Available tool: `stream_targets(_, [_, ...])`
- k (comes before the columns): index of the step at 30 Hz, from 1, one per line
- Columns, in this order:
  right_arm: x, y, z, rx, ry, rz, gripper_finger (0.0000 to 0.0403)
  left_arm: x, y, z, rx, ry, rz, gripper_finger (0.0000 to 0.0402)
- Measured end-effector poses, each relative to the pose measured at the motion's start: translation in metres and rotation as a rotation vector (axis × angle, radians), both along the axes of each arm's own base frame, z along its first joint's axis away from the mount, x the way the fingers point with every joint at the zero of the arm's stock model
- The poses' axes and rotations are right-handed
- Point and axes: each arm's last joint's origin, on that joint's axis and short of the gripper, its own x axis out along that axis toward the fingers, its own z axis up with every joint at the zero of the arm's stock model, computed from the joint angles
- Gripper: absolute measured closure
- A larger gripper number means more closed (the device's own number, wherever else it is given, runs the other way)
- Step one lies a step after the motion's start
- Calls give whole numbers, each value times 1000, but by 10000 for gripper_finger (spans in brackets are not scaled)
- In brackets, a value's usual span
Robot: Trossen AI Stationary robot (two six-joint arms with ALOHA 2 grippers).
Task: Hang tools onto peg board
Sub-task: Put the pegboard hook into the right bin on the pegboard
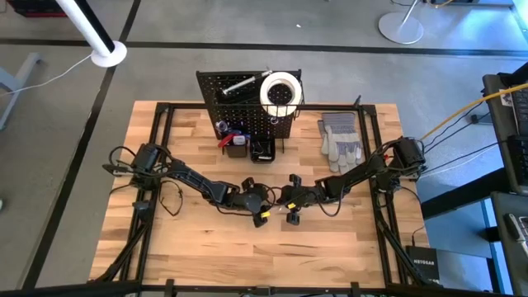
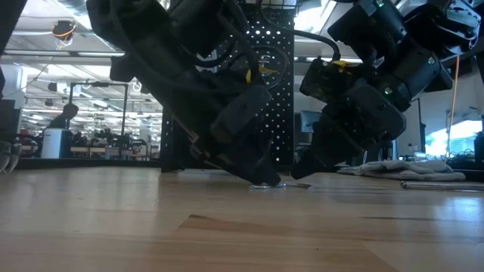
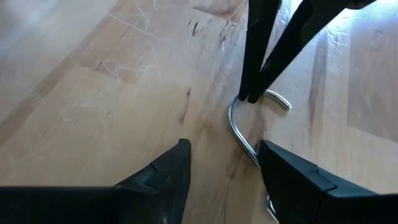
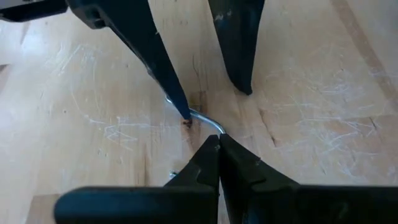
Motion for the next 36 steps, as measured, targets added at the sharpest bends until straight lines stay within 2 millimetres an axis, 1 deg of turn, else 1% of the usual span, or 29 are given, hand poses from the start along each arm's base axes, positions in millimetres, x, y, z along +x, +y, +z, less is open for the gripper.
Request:
stream_targets(4, [0, 0, 0, -2, -1, 2, 393, 0, 0, 2, -7, -5, -1, 224])
stream_targets(8, [-1, 0, -1, -7, 8, 0, 393, 1, 0, 9, -53, -53, 22, 224])
stream_targets(11, [0, -1, 0, -16, 5, -12, 393, 2, -1, 11, -86, -74, 43, 224])
stream_targets(19, [-1, -1, -1, -19, 9, -13, 393, 3, -5, -15, -62, -24, 57, 228])
stream_targets(21, [-1, -1, -1, -19, 9, -13, 393, 3, -5, -19, -28, -7, 30, 242])
stream_targets(23, [-1, -1, -1, -19, 10, -13, 393, 1, -4, -20, 15, 20, -1, 267])
stream_targets(29, [-1, -1, -1, -19, 10, -13, 393, 1, -5, -21, 94, 54, -97, 375])
stream_targets(30, [-1, -1, -1, -19, 10, -12, 393, 1, -5, -21, 106, 57, -112, 388])
stream_targets(31, [-1, -1, -1, -19, 11, -11, 393, 1, -5, -20, 114, 59, -122, 394])
stream_targets(36, [-1, -1, 0, -21, 16, -11, 393, 1, -5, -21, 119, 61, -127, 398])
